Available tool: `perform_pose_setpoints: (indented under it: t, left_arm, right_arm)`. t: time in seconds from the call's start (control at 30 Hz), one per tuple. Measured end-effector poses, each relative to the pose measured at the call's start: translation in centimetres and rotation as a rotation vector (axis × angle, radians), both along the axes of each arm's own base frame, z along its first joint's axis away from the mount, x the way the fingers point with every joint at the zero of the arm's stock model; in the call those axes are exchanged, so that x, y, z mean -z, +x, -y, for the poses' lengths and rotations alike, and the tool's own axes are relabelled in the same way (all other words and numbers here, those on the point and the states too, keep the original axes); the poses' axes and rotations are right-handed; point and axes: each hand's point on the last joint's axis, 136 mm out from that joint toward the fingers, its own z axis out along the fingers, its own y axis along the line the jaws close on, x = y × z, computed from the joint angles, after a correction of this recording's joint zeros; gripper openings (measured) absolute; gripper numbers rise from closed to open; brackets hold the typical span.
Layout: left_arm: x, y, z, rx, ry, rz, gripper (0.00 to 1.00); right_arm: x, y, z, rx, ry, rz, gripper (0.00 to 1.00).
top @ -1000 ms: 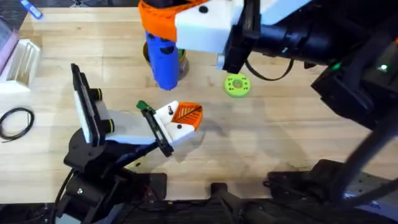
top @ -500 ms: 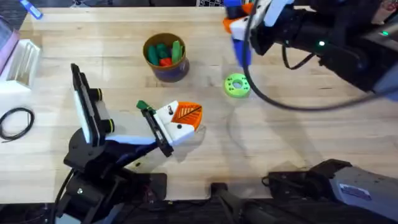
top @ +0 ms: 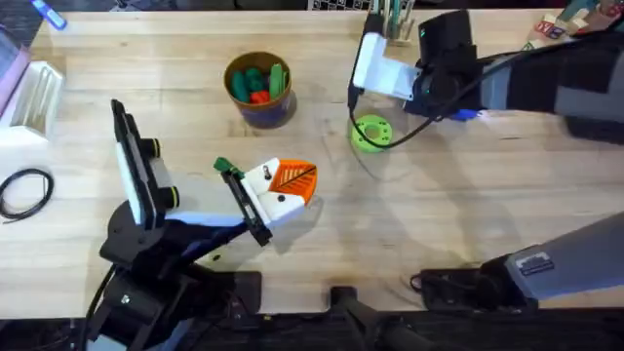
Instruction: Pick up the gripper from the table and insert it into the empty holder that is missing its gripper. Then pick up a screw, insert it into the mounting hole, and use the screwdriver to tighten it. Finally, clean up the table by picking up the vegetable and placing it into the bucket.
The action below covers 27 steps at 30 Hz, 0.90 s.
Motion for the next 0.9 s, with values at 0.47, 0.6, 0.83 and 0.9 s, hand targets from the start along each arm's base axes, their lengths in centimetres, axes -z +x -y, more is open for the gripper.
perform_pose_setpoints:
  t: [0.47,0.6,0.83,0.9]
  left_arm:
    - [0.0,0.0,0.0,0.000,0.000,0.000,0.955]
    - [0.0,0.0,0.0,0.000,0.000,0.000,0.988]
    - [-0.5,0.6,-0.4,-0.042,-0.014,0.018,0.987]
    - [-0.9,1.2,-0.8,-0.084,-0.044,-0.009,0.987]
  right_arm:
    - [-0.6,-1.6,-0.8,-0.035,-0.031,-0.097,0.979]
    - [-0.9,-2.9,-1.9,-0.022,0.006,-0.117,0.984]
    - [-3.4,-4.9,-2.5,0.077,0.117,-0.093,0.983]
    - [-4.4,-5.3,-2.4,0.118,0.157,-0.075,0.984]
